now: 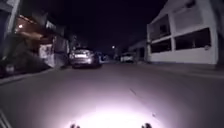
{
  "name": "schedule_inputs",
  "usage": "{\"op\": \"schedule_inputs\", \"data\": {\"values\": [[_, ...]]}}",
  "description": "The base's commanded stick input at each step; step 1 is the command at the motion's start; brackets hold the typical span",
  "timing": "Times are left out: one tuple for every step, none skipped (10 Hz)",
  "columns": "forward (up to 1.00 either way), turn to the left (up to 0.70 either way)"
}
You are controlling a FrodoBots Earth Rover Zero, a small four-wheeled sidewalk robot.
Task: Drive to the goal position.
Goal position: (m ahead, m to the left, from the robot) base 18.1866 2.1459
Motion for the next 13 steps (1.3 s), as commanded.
{"op": "schedule_inputs", "data": {"values": [[0.7, 0.0], [0.7, 0.0], [0.7, 0.0], [0.7, 0.0], [0.7, 0.0], [0.7, 0.0], [0.7, 0.0], [0.7, 0.0], [0.7, 0.0], [0.7, 0.0], [0.7, 0.0], [0.7, 0.0], [0.7, 0.0]]}}
